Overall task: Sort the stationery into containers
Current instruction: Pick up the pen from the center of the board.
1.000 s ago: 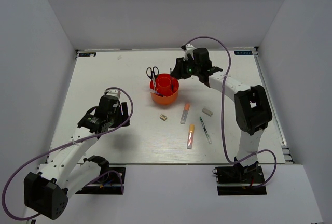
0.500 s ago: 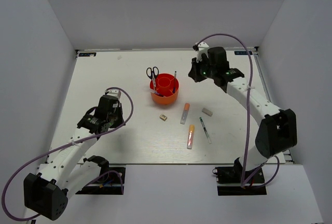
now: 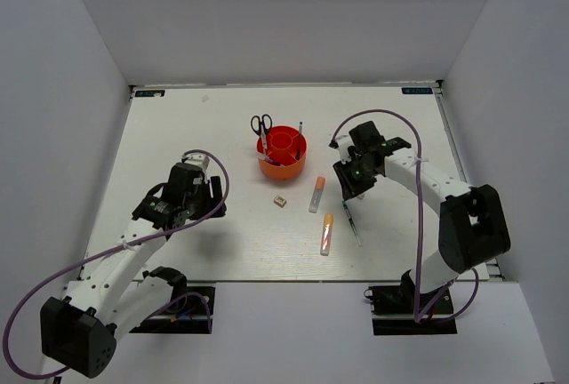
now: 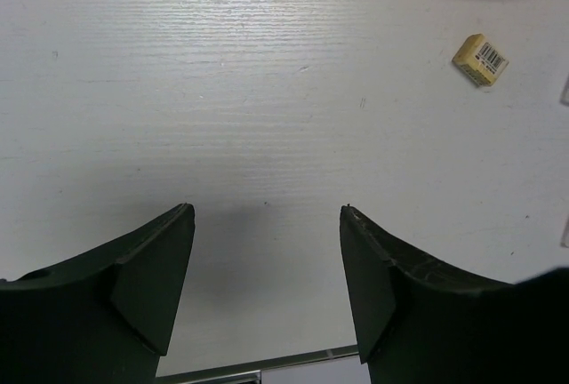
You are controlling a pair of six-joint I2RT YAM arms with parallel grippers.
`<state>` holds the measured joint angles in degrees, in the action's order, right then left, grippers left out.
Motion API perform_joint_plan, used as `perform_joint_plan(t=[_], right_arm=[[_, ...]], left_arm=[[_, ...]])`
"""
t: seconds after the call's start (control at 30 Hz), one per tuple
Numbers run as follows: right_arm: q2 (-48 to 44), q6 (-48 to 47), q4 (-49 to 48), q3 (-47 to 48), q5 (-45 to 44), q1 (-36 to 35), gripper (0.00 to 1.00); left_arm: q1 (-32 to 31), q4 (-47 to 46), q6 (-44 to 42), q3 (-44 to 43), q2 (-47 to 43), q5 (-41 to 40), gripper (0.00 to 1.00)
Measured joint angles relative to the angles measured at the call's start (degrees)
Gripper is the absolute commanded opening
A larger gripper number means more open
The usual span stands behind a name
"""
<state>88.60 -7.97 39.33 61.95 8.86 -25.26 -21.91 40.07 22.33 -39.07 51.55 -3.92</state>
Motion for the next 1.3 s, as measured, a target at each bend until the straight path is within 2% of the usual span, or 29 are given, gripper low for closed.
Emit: perform_joint_plan(t=[0.63, 0.77, 0.9, 1.03, 1.17, 1.3], right_arm=[[8.72, 2.56, -3.48, -3.72, -1.99, -1.95, 0.33], [9.25, 3.02, -3.85, -3.67, -3.19, -2.45, 0.27], [9.29, 3.13, -4.22, -3.89, -5.07, -3.02, 0.11], [9.29, 3.17, -4.33, -3.96, -6.36, -3.67, 0.02], [9.22, 2.86, -4.20, -3.78, -6.49, -4.09, 0.00], [9.29, 1.53, -2.36, -1.95, -1.81, -4.20, 0.00]], left_arm=[[0.00, 0.00, 0.00, 0.00, 0.00, 0.33, 0.77], [0.00, 0.00, 0.00, 0.00, 0.00, 0.33, 0.75], [0.02, 0.00, 0.00, 0.00, 0.00, 0.33, 0.74], [0.00, 0.02, 0.00, 0.00, -0.02, 0.33, 0.74], [0.02, 0.02, 0.00, 0.00, -0.02, 0.33, 0.73], [0.00, 0.00, 0.00, 0.00, -0.02, 0.33, 0.73]])
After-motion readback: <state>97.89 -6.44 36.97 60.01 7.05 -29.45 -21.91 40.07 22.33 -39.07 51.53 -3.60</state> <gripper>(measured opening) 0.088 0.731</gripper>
